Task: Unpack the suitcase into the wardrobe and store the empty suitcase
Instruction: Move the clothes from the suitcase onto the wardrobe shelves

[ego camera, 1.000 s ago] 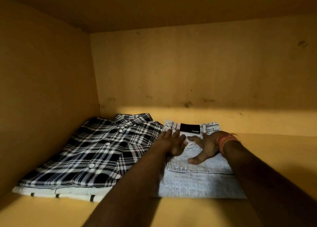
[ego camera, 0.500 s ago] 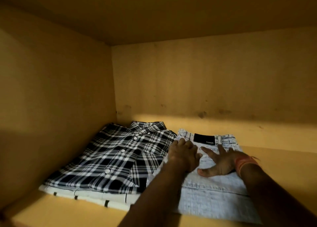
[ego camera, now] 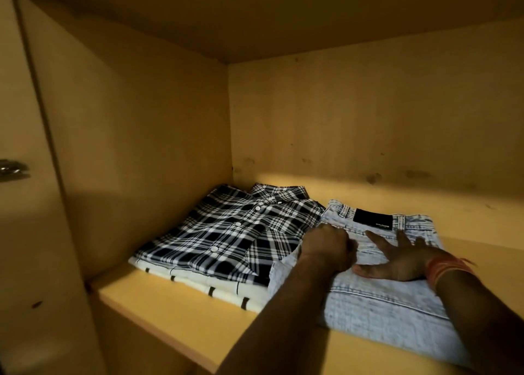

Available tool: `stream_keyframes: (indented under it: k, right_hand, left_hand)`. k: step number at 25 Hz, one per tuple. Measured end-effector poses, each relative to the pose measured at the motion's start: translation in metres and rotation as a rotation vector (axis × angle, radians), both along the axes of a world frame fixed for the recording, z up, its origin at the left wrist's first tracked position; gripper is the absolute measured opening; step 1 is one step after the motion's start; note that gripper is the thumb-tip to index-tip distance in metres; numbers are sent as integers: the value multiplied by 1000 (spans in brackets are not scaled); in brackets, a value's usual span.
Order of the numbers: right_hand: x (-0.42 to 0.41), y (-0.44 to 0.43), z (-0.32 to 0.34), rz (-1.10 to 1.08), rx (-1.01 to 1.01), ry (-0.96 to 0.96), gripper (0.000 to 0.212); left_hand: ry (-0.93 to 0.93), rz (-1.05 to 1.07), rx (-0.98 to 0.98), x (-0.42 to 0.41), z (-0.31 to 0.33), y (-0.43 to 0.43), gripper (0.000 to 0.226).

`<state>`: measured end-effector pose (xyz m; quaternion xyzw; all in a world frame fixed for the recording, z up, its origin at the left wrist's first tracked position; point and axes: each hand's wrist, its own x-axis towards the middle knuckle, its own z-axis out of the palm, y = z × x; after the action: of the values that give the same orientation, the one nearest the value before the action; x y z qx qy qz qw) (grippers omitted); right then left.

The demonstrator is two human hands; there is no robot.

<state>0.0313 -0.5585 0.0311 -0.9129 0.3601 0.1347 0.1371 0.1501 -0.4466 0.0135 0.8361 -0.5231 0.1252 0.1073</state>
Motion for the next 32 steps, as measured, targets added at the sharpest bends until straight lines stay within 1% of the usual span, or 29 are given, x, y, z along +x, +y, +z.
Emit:
stream_keyframes:
  k: [3,5,7,8,9,10,12,13,14,16,19,21,23,26,29,32]
  right_hand:
    - [-5,9,-2,-6,11,-71,149]
    - [-11,18,-3,9,-18,-111,152]
    - [-12,30,0,12,-104,-146,160]
    - [-12,39,3,24,-146,-186,159]
    - [-11,52,5,55,-168,-267,150]
    - [-8,67,5,99,-147,-398,137]
    - [1,109,-1,200,-27,-682,105]
    - [5,130,-2,250,13,-764,94]
    - [10,156,-6,301,29,-789,88]
    - [22,204,-17,373,-14,-825,85]
    - [36,271,-35,435,-124,-898,79]
    - [37,323,-53,499,-125,-965,80]
    - [33,377,-71,575,-120,-950,77]
    - [28,448,-93,689,-26,-869,71]
    - [16,526,-115,849,47,-843,60]
    - [-2,599,-144,1021,92,-761,50]
  left_hand:
    - [-121,86,-16,-11,7,27,44]
    - [-123,105,31,-16,13,57,43]
    - [-91,94,85,-18,16,91,47]
    - [-70,93,93,-20,15,106,49]
    - [-53,97,79,-20,14,122,49]
    - [-39,96,50,-21,12,137,47]
    - [-29,112,-1,-26,10,174,37]
    - [-47,132,-1,-30,10,189,31]
    - [-64,170,11,-35,8,212,29]
    - [-76,264,-20,-40,3,264,31]
    - [43,452,-56,-49,-22,355,41]
    - [112,630,-44,-64,-45,422,54]
    - [144,783,-48,-85,-65,485,58]
    - [162,947,-86,-120,-91,564,45]
    - [218,1134,-149,-162,-119,639,31]
    - [244,1328,-197,-209,-145,701,24]
